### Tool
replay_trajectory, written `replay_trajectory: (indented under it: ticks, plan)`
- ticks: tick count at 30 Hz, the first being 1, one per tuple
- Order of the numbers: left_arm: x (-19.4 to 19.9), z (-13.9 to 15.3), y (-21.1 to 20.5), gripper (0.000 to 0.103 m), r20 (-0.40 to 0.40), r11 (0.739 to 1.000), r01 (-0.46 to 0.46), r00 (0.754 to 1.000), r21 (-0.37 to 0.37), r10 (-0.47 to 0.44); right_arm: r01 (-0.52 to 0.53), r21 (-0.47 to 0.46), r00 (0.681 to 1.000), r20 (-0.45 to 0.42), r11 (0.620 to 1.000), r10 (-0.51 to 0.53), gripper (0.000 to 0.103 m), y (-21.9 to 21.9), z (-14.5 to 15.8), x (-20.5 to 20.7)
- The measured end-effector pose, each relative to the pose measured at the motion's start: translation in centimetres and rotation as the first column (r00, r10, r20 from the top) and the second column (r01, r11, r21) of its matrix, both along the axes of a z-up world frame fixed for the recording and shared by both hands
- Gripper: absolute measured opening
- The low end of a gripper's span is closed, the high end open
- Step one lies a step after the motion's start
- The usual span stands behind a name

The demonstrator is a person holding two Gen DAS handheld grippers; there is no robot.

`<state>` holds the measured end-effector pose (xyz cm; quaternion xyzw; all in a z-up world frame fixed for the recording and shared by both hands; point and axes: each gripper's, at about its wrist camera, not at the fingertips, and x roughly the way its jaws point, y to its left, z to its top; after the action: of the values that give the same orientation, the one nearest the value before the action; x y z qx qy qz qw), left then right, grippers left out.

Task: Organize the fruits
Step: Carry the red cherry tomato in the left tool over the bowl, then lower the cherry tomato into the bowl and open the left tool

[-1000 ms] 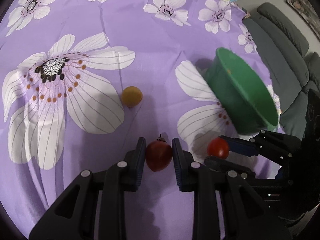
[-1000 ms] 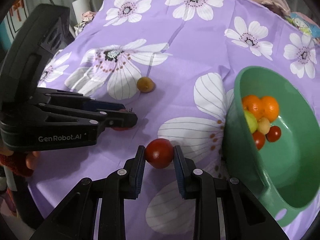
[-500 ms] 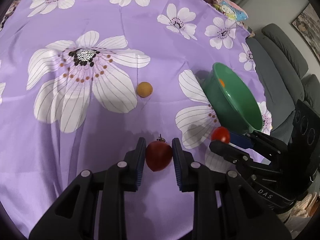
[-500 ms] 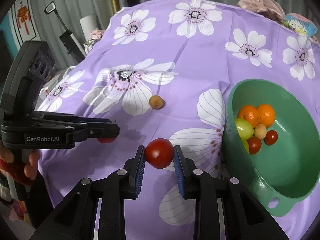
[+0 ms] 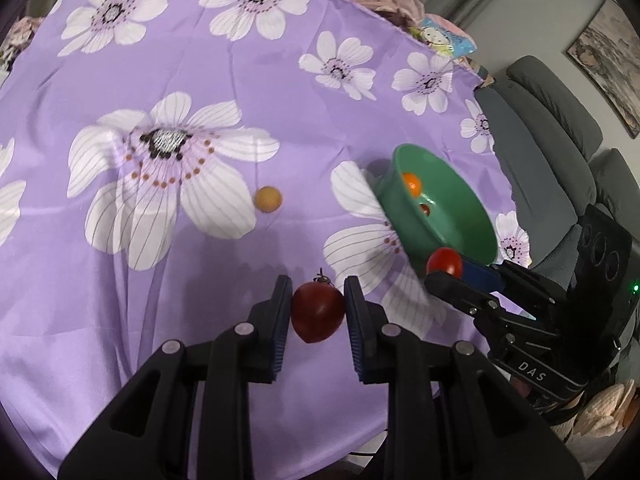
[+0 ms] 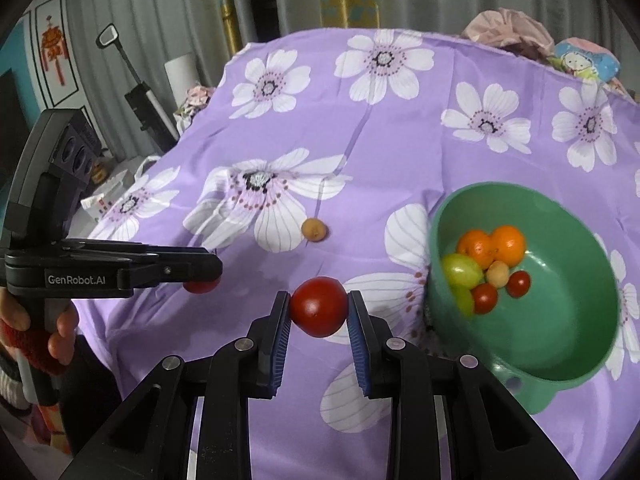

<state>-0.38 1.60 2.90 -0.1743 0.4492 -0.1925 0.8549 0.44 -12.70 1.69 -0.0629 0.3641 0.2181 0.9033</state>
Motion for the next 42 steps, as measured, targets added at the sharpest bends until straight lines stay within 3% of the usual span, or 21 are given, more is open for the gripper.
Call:
replay_trajectory:
  ticks: [12, 22, 33, 42]
  plan:
    - [2.2, 2.5, -4.1, 0.026, 0.063, 0.996, 0.091, 0.994, 0.004, -0.091, 0.144, 0.053, 0.986, 0.071, 0.988, -0.148, 0.030, -5.4, 2.1, -0.2]
    - [5.0, 4.0, -9.9, 0.026, 0.111, 0.978, 0.209, 0.972, 0.011, -0.209, 0.305, 0.098, 0.947, 0.074, 0.947, -0.313, 0.030, -11.0, 2.2, 0.6]
    - [7.5, 2.5, -15.8, 0.026, 0.079, 0.944, 0.323, 0.941, 0.069, -0.328, 0.340, 0.114, 0.937, 0.047, 0.934, -0.347, 0.030, -13.0, 1.3, 1.1]
    - [8.2, 1.0, -17.2, 0.026, 0.044, 0.938, 0.331, 0.940, 0.104, -0.337, 0.346, 0.119, 0.936, 0.028, 0.930, -0.352, 0.030, -14.0, 0.6, 1.6]
